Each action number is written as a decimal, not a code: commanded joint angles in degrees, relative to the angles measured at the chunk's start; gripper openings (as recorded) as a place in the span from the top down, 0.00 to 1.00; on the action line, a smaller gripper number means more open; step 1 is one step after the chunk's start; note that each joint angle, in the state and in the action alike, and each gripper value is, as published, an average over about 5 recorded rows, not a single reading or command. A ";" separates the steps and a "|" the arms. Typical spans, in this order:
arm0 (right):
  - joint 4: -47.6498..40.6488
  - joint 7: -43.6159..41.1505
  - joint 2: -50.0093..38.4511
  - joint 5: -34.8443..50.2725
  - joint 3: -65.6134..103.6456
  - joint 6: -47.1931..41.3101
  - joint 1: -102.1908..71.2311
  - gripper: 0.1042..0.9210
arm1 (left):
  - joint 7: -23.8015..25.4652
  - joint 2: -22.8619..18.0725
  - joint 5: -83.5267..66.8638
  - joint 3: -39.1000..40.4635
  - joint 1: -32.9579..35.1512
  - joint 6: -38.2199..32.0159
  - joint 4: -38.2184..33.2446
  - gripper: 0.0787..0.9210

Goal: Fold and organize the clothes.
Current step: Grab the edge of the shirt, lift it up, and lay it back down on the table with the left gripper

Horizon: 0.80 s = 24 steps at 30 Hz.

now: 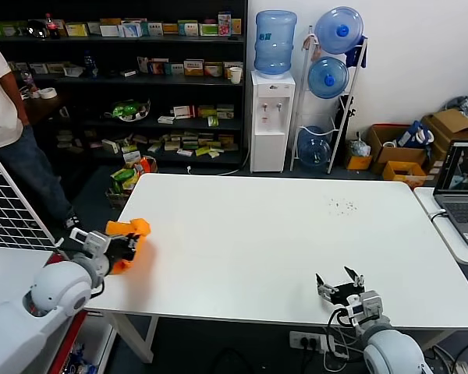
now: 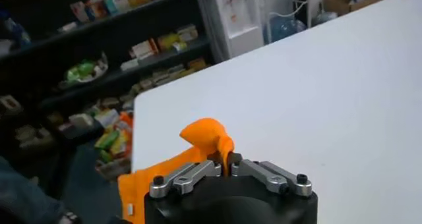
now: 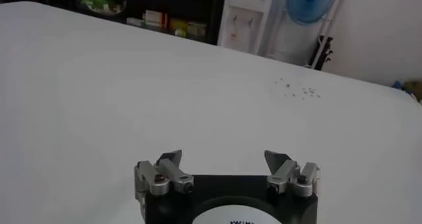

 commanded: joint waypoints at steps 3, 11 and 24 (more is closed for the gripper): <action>1.13 -2.16 -0.70 -0.96 3.93 4.16 -3.09 0.12 | -9.43 -22.91 -7.28 8.31 -0.18 1.30 -2.49 0.94; 2.25 -3.53 -1.06 -1.99 9.10 6.62 -7.90 0.12 | -9.87 -42.60 0.73 11.45 -2.72 -2.72 8.11 0.94; 2.54 -4.19 -1.90 -1.36 14.62 7.32 -11.68 0.12 | -9.27 -62.31 14.44 13.77 -6.85 -9.87 25.48 0.94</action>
